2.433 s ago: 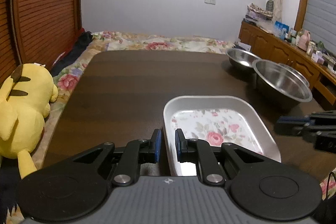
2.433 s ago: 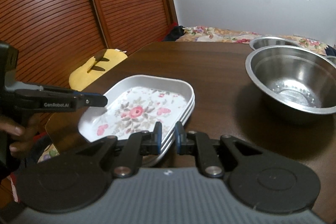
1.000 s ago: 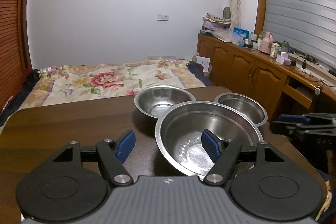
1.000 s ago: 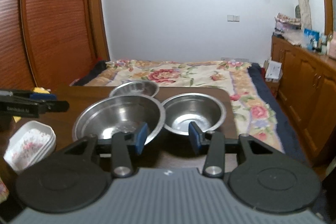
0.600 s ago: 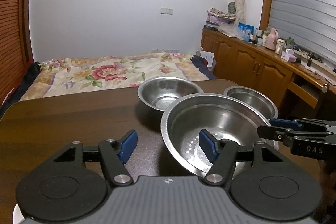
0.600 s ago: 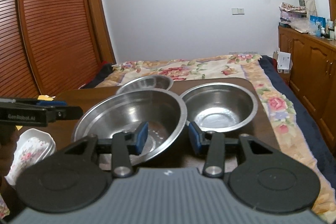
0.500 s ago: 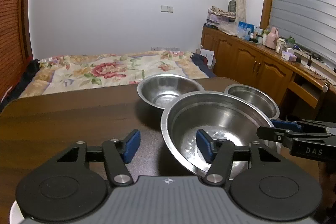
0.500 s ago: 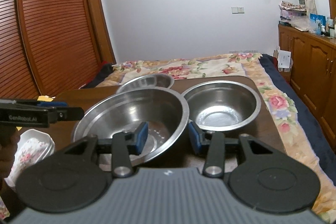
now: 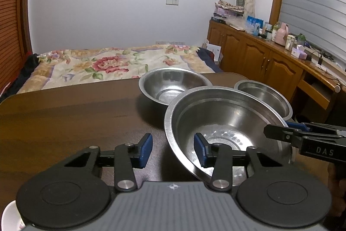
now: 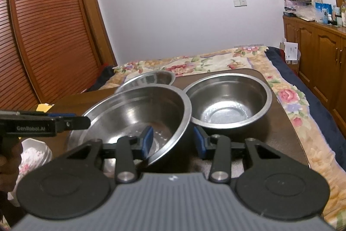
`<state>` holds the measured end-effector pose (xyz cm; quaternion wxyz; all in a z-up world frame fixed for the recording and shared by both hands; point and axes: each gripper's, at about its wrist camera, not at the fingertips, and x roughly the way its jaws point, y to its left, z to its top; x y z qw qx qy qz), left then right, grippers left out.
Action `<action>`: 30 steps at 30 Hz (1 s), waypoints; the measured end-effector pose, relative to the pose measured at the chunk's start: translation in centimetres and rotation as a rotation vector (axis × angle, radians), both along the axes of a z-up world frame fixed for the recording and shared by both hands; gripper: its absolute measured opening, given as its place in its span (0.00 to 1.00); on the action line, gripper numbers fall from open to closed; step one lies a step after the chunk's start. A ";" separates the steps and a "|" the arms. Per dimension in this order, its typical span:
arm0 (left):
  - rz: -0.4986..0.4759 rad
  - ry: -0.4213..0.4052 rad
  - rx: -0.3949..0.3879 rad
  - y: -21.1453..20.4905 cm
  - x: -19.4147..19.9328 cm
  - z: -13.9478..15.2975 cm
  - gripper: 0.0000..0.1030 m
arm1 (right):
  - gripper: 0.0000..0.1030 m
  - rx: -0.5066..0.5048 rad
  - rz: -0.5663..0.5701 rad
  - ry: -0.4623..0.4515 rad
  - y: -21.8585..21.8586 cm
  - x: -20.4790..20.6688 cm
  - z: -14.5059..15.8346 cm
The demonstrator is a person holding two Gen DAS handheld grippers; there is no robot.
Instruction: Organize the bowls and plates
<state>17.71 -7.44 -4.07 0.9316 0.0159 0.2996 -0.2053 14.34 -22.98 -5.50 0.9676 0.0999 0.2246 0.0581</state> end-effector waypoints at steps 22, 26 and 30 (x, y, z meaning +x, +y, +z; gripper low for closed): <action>-0.017 0.033 -0.028 0.6 -1.1 0.5 0.25 | 0.23 0.094 0.015 0.005 0.1 0.2 -0.4; -0.029 0.014 -0.037 1.1 -2.3 1.1 0.25 | 0.23 0.128 0.021 -0.010 -0.1 -0.6 -0.1; -0.038 -0.004 -0.054 1.6 -3.7 1.7 0.25 | 0.23 0.132 0.038 -0.033 0.1 -1.8 0.4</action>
